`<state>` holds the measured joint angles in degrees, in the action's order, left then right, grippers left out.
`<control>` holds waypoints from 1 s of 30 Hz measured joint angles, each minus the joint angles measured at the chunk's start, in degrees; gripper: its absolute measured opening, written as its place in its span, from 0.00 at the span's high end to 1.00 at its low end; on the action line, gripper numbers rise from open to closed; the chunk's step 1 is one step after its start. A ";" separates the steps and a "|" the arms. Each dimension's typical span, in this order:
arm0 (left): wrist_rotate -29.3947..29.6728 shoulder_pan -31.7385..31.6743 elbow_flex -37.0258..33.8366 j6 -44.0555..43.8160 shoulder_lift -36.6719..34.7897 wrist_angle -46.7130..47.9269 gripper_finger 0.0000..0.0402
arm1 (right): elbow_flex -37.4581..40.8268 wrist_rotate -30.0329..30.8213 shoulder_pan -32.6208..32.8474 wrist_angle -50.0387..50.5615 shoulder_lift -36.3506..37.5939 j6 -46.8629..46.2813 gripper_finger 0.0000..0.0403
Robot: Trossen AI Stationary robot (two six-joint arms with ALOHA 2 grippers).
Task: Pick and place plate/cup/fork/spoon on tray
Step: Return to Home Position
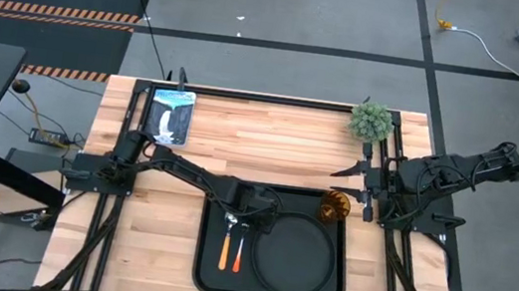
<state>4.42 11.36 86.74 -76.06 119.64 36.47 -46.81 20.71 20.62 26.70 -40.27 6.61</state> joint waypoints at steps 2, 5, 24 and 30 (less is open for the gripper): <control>0.00 0.00 0.07 0.99 -0.72 -0.15 0.98 | 0.00 0.04 0.00 0.23 0.10 0.33 0.65; 0.20 -0.28 0.60 3.15 -2.04 0.99 0.98 | 0.00 0.45 -0.02 0.95 0.32 0.32 0.65; 10.42 0.16 11.37 35.58 -8.80 11.68 0.99 | 22.29 -2.82 0.04 -18.71 12.31 -9.06 0.65; 11.33 0.54 12.23 42.59 -9.70 11.51 0.99 | 28.88 -2.80 0.04 -25.87 17.18 -9.45 0.65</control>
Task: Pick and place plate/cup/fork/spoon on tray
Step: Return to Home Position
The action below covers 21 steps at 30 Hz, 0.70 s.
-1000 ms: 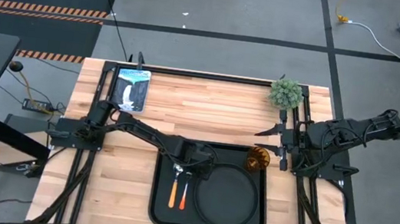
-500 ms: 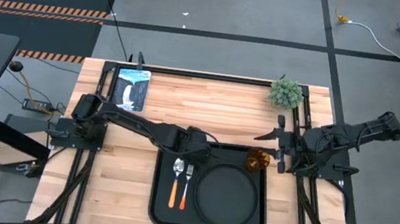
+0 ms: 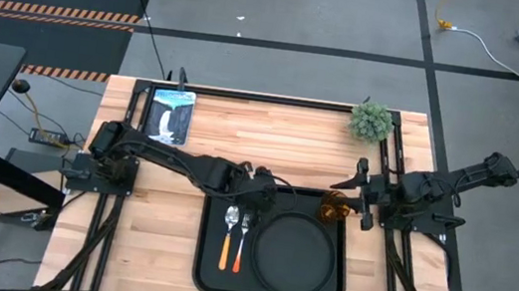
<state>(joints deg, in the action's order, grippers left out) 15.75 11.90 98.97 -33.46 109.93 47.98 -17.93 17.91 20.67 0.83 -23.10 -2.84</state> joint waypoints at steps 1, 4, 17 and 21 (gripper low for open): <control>0.32 0.00 0.01 0.78 -0.47 0.06 0.99 | 1.07 -0.04 0.01 -1.02 1.03 -0.03 0.65; 2.06 -0.07 -0.02 2.45 -2.22 1.76 0.99 | 4.17 -1.35 0.00 -4.58 3.97 -0.45 0.65; 6.68 -1.84 -0.02 15.04 -12.47 -1.14 0.99 | 13.56 -14.82 0.02 -15.13 16.30 -0.22 0.65; 6.53 -2.45 -0.02 20.42 -12.64 -1.65 0.99 | 15.21 -16.66 0.02 -15.99 18.69 -1.55 0.65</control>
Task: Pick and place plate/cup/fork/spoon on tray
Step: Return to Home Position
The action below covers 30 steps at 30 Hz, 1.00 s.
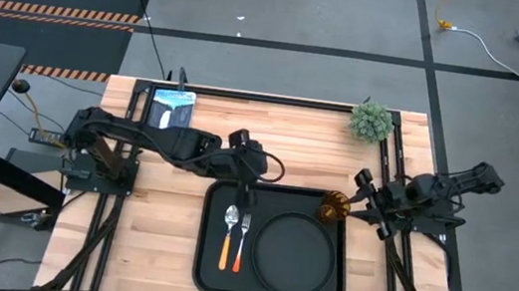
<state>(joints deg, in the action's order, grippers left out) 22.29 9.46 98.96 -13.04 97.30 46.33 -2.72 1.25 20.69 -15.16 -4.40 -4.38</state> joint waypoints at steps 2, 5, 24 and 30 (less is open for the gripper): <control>-0.02 -0.23 0.00 2.70 0.16 -0.91 0.99 | 0.89 0.33 0.00 0.30 0.95 -0.90 0.65; 0.05 -0.62 -0.01 6.40 0.59 -2.88 0.99 | 1.89 0.66 0.00 -0.39 2.14 -1.98 0.65; 3.57 -0.48 -0.02 18.32 -0.33 -24.12 0.97 | 2.32 16.99 -0.02 0.65 4.15 -1.48 0.65; 3.38 -0.44 -0.02 14.90 -0.33 -29.75 0.97 | 2.32 17.12 -0.02 0.68 4.15 -1.49 0.65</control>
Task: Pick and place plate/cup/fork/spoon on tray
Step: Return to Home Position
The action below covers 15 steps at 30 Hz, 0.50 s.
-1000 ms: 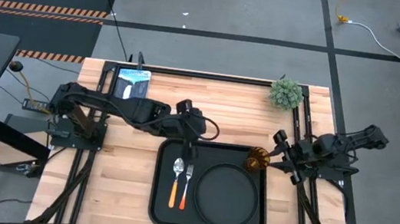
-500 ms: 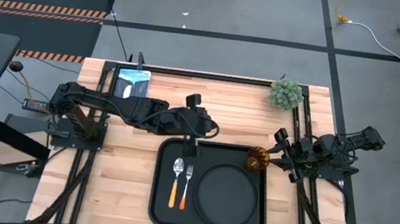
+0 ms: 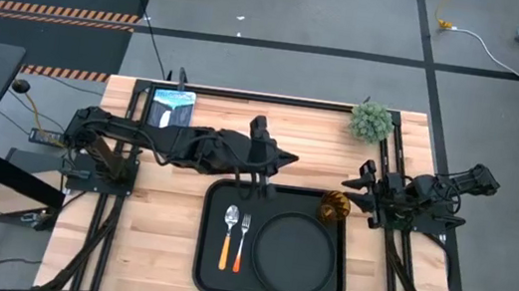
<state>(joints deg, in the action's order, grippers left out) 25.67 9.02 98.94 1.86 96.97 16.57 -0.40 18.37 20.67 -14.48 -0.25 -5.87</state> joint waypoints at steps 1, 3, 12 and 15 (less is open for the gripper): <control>-0.05 0.00 0.00 -1.32 0.00 -0.48 0.97 | 0.00 0.00 0.00 -0.01 0.00 0.00 0.65; -0.03 0.00 0.00 -3.17 0.00 -1.42 0.97 | 0.00 0.00 0.00 -0.02 0.00 0.00 0.65; -0.03 0.61 0.00 -17.93 0.02 -4.09 0.97 | 0.00 0.00 0.00 -0.02 0.00 0.00 0.65; -0.13 0.48 0.36 -17.54 -0.19 -4.77 0.97 | 0.00 0.00 0.00 -0.02 0.00 0.01 0.65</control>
<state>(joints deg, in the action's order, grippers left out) 25.54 9.49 99.30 -15.68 96.78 11.81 -0.40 18.37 20.67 -14.50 -0.25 -5.86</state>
